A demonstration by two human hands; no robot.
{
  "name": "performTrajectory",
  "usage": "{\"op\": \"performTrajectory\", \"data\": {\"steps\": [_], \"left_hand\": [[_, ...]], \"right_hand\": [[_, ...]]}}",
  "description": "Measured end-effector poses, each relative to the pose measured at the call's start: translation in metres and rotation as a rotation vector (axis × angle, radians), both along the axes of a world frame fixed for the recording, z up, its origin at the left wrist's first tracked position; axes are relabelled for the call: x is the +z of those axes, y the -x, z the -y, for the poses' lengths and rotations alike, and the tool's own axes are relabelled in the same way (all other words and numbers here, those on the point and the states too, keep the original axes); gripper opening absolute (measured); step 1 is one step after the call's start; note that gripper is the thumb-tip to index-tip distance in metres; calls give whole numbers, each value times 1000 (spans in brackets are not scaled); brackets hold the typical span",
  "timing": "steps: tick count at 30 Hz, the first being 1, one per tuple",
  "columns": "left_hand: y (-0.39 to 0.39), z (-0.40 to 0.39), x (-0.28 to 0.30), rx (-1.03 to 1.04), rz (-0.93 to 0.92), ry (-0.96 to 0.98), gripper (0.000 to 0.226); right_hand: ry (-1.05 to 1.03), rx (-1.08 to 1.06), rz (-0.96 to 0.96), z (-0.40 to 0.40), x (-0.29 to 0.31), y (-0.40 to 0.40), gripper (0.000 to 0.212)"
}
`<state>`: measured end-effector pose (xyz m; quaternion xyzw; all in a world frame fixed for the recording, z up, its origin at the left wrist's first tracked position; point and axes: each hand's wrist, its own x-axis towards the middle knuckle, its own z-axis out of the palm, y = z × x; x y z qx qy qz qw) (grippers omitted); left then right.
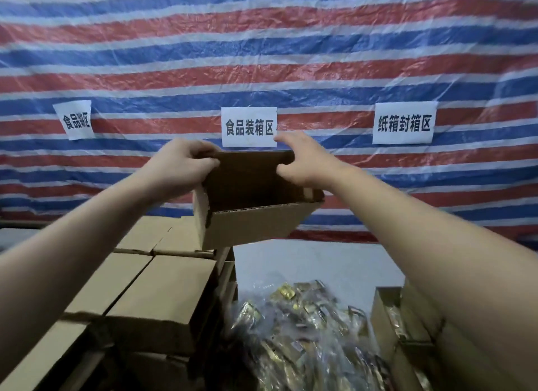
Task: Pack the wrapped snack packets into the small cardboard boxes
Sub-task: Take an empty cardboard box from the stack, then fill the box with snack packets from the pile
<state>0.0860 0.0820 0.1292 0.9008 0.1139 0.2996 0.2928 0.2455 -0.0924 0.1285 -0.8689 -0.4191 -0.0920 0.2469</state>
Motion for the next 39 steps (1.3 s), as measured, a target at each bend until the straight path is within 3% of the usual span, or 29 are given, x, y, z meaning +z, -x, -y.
{"op": "performTrajectory", "data": {"steps": [5,9,13,17,22,27,39], "left_hand": [[-1,73,-34,-165,-71,169,19],[6,123,-101,-186,-139,228,18],[38,165,-201,-228,-351,281,26],[90,196,-309,-246,-596,359,26],[148,214,-398,-197,-712,445,26],[180,216,-433,-145,-712,430,19],[217,234,-467,-101,-698,498,17]], "right_hand": [[210,-65,54,94,-16,24,10],[298,-139,38,157,-86,58,14],[426,-181,-135,205,-185,107,8],[557,-203,-293,234,-291,162,16],[626,-179,-503,244,-390,220,9],[580,-181,-601,240,-428,253,7],[637,-146,-630,254,-458,280,5]]}}
